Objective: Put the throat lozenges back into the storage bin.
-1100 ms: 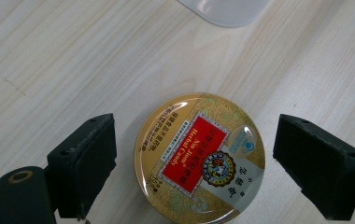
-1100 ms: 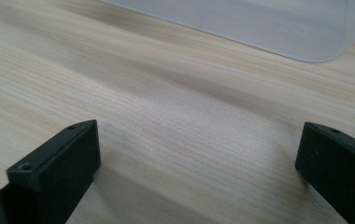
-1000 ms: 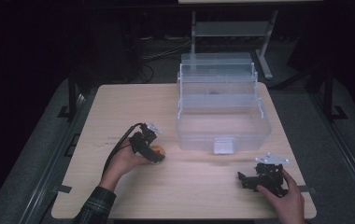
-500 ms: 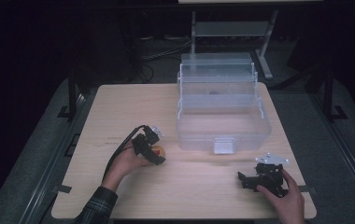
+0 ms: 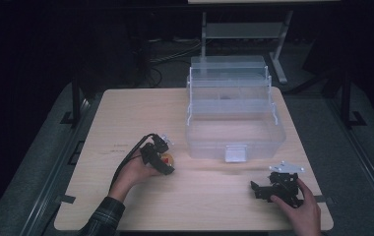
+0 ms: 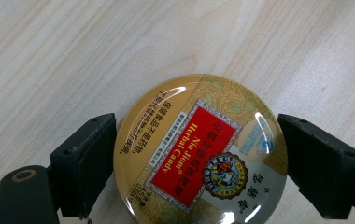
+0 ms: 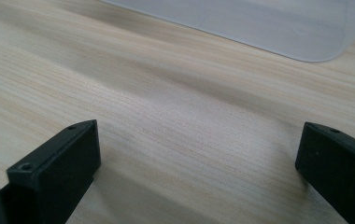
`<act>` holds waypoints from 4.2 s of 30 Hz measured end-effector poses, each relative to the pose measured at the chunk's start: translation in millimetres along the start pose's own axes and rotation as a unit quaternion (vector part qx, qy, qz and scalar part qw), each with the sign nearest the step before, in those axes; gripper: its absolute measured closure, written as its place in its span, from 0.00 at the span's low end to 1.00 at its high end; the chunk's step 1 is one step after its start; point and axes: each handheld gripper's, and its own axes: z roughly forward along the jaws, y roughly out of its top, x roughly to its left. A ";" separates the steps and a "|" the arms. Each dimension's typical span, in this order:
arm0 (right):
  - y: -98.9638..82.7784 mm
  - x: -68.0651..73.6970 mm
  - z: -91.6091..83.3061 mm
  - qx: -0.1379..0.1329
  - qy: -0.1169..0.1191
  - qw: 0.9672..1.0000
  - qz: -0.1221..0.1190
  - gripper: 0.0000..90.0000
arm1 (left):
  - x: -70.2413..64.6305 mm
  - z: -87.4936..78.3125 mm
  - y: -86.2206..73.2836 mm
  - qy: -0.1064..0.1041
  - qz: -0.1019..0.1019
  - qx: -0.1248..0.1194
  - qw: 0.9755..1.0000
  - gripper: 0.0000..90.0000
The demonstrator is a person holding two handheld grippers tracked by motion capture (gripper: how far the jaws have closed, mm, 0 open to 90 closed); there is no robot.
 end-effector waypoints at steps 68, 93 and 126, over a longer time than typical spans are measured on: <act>-0.3 -0.1 -0.3 0.000 0.000 1.000 0.000 0.00 | -3.3 -41.7 20.5 -0.006 0.013 -0.032 0.999 0.22; -0.3 -0.1 -0.3 0.000 0.000 1.000 0.000 0.00 | -4.2 -69.5 43.0 -0.007 0.021 -0.048 0.999 0.22; -0.3 -0.1 -0.3 0.000 0.000 1.000 -0.001 0.00 | -6.1 -92.5 79.6 -0.011 0.039 -0.066 0.997 0.22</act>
